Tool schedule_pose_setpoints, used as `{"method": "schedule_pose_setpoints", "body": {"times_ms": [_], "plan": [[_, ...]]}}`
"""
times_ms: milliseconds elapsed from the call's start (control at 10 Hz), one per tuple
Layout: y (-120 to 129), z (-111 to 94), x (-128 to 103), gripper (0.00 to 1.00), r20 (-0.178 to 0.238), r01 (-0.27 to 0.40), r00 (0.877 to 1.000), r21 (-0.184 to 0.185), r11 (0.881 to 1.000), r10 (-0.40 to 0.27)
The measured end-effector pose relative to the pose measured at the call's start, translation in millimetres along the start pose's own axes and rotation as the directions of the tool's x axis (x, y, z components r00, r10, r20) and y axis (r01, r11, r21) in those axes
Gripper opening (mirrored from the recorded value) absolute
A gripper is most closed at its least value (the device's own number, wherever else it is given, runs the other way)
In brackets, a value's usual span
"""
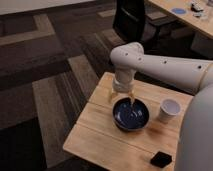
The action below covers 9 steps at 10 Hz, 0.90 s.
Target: Place the pepper in the ceramic cup
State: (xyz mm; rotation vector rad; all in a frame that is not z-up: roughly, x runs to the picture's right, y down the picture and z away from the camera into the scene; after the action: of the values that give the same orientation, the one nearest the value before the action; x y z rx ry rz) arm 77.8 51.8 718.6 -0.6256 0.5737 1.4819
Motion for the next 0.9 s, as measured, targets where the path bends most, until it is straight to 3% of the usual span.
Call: {"method": "schedule_pose_setpoints", "body": {"times_ms": [200,400,500,600,700,800,900], "plan": [[-4,-3,2,0.65,0.004,-0.01,1.0,0.003,1.0,0.01],[-50,-24,12,0.65,0.048,-0.124,0.991,0.038,0.992,0.122],[-83,-40,24,0.65,0.082,-0.206,0.976,0.053,0.977,0.201],[-109,-46,35,0.65,0.09,-0.266,0.961,0.047,0.963,0.261],[-121,-47,39,0.65,0.092,-0.296,0.952,0.037,0.955,0.292],[-158,-47,54,0.65,0.08,-0.373,0.926,0.025,0.928,0.37],[-172,-45,61,0.65,0.067,-0.401,0.915,0.027,0.916,0.398]]}}
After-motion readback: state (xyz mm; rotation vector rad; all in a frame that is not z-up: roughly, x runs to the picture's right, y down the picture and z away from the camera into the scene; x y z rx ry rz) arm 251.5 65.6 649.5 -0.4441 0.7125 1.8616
